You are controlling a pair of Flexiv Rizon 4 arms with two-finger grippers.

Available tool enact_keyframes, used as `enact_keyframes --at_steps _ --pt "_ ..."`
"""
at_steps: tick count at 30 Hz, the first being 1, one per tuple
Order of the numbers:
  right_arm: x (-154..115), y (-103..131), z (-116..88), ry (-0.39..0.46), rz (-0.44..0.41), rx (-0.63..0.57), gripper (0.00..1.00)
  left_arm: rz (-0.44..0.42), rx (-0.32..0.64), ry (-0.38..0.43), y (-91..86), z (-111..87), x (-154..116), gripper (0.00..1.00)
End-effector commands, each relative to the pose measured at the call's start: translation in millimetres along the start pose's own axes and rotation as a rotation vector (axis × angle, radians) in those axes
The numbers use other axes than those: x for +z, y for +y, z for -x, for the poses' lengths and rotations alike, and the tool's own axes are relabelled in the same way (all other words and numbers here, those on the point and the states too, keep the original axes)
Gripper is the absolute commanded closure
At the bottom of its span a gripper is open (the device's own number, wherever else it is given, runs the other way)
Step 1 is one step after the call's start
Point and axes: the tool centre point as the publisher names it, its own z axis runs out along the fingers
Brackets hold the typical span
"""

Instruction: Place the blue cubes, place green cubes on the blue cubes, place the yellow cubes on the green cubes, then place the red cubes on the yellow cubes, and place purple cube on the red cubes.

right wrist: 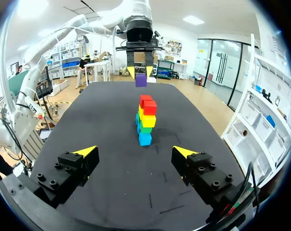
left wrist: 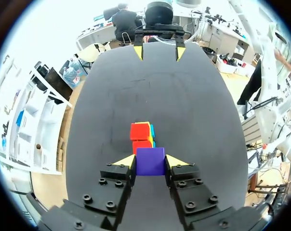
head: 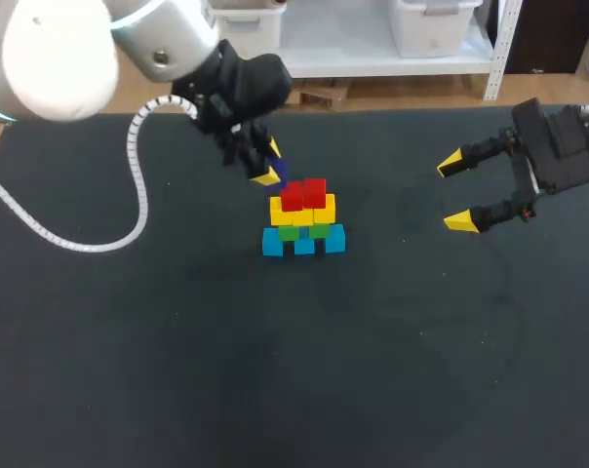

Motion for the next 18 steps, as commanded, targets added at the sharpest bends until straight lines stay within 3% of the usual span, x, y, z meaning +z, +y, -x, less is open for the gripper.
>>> enact_keyframes --at_steps 1,18 --pt "0.8 -0.6 -0.6 -0.003 0.0 -0.002 0.0 -0.032 -0.028 0.016 8.8 7.4 10.5 1.0" --pt "0.8 -0.6 -0.6 -0.003 0.0 -0.002 0.0 -0.042 -0.042 -0.04 12.4 20.2 26.3 1.0"
